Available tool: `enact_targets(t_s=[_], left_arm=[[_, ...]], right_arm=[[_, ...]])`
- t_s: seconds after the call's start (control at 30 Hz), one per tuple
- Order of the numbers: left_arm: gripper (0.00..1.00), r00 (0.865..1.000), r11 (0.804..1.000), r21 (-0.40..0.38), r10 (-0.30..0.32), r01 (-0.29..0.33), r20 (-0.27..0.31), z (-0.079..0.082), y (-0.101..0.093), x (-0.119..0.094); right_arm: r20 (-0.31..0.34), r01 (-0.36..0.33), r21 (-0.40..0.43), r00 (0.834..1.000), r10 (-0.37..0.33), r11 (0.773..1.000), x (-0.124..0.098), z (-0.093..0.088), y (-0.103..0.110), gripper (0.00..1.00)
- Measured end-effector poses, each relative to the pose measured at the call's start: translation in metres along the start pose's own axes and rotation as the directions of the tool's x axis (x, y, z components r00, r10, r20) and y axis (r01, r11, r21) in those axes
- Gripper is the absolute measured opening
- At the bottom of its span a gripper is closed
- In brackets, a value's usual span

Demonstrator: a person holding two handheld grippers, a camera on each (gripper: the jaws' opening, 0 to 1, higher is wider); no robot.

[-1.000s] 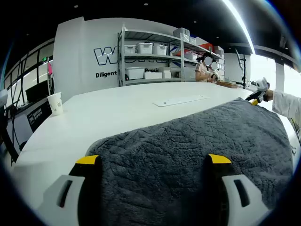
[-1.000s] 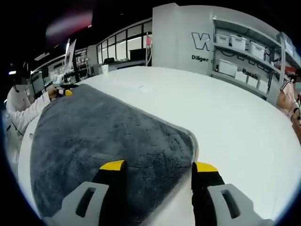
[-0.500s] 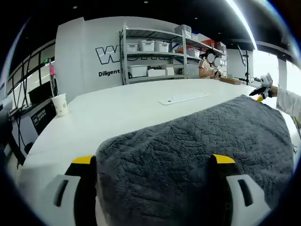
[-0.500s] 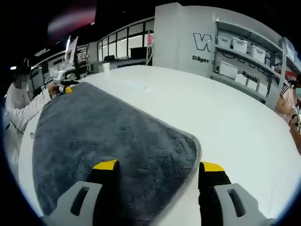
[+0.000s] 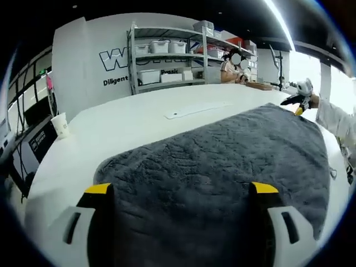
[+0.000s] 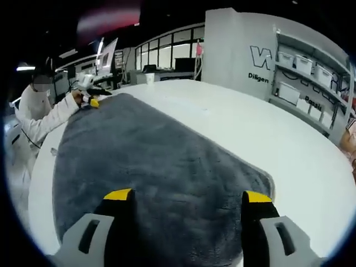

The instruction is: Open the folded towel by lifting each exposed corner and separating the folded layers until the towel lies flat within the target outline without major curled edges

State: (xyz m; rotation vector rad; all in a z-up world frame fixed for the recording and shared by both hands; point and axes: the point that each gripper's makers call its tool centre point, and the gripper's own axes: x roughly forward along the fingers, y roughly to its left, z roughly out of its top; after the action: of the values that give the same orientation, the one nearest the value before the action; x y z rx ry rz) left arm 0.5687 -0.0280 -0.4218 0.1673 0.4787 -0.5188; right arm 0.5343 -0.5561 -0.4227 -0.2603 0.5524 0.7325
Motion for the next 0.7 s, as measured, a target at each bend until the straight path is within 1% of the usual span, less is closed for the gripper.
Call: enact_targets(t_s=[0.1,0.13,0.17,0.23,0.3,0.43,0.5,0.6,0.63,0.7], left_arm=[[0.99,1.000,1.000,-0.016,-0.013,0.013,0.004,0.002,-0.008,-0.004],[0.99,1.000,1.000,-0.022,-0.020,0.020,0.014,0.003,-0.013,-0.006],[0.99,0.999,0.999,-0.019,-0.027,0.027,0.017,0.004,-0.016,-0.007],[0.99,0.997,0.998,0.006,-0.065,0.064,0.034,0.005,-0.027,-0.009],[0.99,0.996,0.996,-0.002,-0.085,0.085,0.024,0.001,-0.034,-0.011],[0.99,0.994,0.994,-0.004,-0.105,0.105,0.024,-0.005,-0.039,-0.016],[0.99,0.992,0.992,0.004,-0.123,0.123,0.018,-0.011,-0.042,-0.020],[0.98,0.991,0.991,-0.007,-0.135,0.135,0.000,-0.020,-0.041,-0.022],[0.98,0.991,0.991,-0.007,-0.137,0.137,-0.002,-0.021,-0.039,-0.021],[0.97,0.990,0.990,0.002,-0.140,0.140,-0.025,-0.028,-0.038,-0.021]], right_arm=[[0.034,-0.029,0.001,0.999,0.029,1.000,-0.002,0.003,0.010,0.77],[0.042,-0.038,-0.002,0.998,0.039,0.999,-0.003,0.004,0.015,0.77],[0.050,-0.050,-0.002,0.997,0.050,0.999,-0.003,0.004,0.019,0.77],[0.052,-0.061,-0.004,0.997,0.061,0.998,-0.002,0.004,0.022,0.77],[0.039,-0.081,-0.012,0.996,0.082,0.997,0.001,0.000,0.027,0.77],[0.019,-0.128,-0.031,0.992,0.129,0.991,0.004,-0.005,0.039,0.74],[-0.002,-0.148,-0.044,0.989,0.148,0.988,0.005,-0.010,0.044,0.75],[-0.044,-0.165,-0.057,0.986,0.163,0.985,0.006,-0.021,0.048,0.76],[-0.047,-0.165,-0.062,0.986,0.162,0.984,0.006,-0.023,0.047,0.76],[-0.035,-0.169,-0.059,0.985,0.167,0.984,0.005,-0.021,0.047,0.75]])
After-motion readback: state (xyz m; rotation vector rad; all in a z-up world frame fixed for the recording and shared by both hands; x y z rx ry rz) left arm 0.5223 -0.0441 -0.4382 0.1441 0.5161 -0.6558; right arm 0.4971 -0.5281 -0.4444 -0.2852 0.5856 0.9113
